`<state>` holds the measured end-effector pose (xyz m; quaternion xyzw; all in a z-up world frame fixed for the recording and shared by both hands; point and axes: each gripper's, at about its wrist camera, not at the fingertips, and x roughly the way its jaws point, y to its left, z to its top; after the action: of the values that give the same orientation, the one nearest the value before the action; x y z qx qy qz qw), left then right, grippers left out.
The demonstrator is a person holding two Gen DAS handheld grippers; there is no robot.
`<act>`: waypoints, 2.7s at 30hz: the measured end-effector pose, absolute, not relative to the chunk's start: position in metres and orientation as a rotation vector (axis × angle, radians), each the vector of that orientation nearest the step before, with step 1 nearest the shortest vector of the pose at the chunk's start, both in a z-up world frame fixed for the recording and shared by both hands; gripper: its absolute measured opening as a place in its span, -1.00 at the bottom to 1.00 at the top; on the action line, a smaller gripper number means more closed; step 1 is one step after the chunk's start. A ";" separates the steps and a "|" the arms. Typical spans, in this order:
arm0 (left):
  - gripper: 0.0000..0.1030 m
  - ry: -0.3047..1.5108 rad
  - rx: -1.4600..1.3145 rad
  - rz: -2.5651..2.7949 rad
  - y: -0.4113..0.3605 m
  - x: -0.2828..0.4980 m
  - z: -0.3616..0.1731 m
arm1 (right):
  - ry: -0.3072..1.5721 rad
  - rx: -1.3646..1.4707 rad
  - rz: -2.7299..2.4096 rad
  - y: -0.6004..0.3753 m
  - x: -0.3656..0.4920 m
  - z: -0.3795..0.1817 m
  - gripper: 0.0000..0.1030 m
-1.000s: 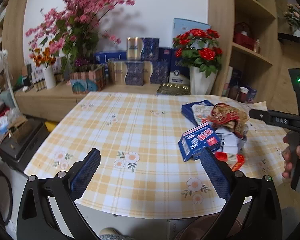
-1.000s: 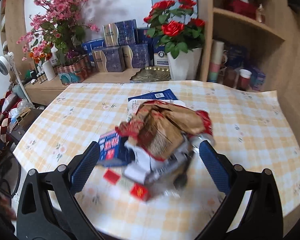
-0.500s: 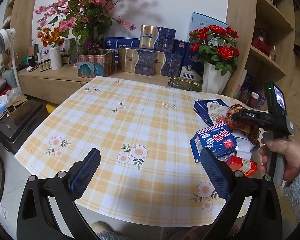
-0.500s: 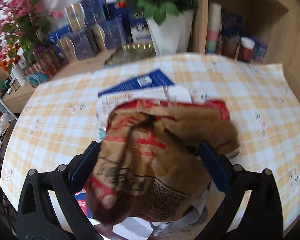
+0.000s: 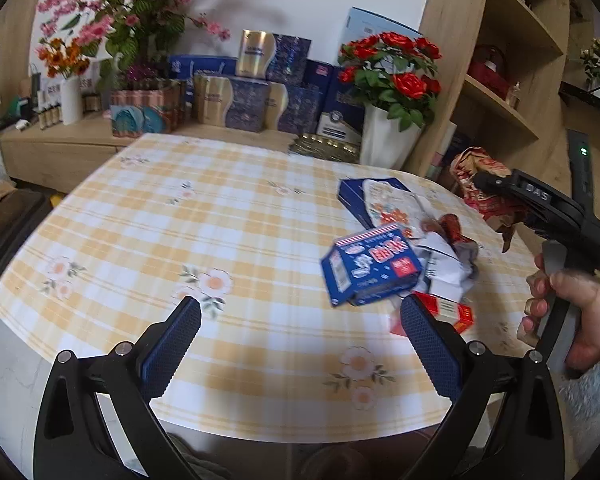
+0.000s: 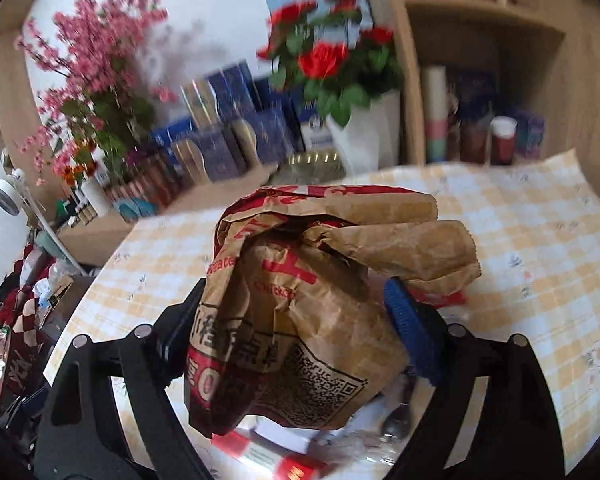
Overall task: Collect trash
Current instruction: 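Grasp the brown paper bag with the right gripper while the left gripper grasps the red cigarette pack, then carry the paper bag over the bin and open the right gripper to drop it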
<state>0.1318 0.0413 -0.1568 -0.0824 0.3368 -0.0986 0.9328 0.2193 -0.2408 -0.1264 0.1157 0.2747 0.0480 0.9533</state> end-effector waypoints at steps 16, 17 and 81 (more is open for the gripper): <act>0.90 0.743 0.073 -0.505 -0.115 0.158 -0.193 | 0.516 0.380 -0.059 -0.332 0.079 -0.166 0.66; 0.90 0.754 0.087 -0.496 -0.122 0.162 -0.197 | 0.516 0.382 -0.065 -0.336 0.076 -0.167 0.66; 0.68 0.817 -0.058 -0.389 0.004 0.026 -0.228 | 1.037 0.265 0.163 -0.193 0.001 -0.315 0.79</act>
<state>0.0264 0.0038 -0.2281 -0.0278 0.3946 -0.1877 0.8990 0.0014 -0.1927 -0.3149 0.1262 0.4935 0.0775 0.8570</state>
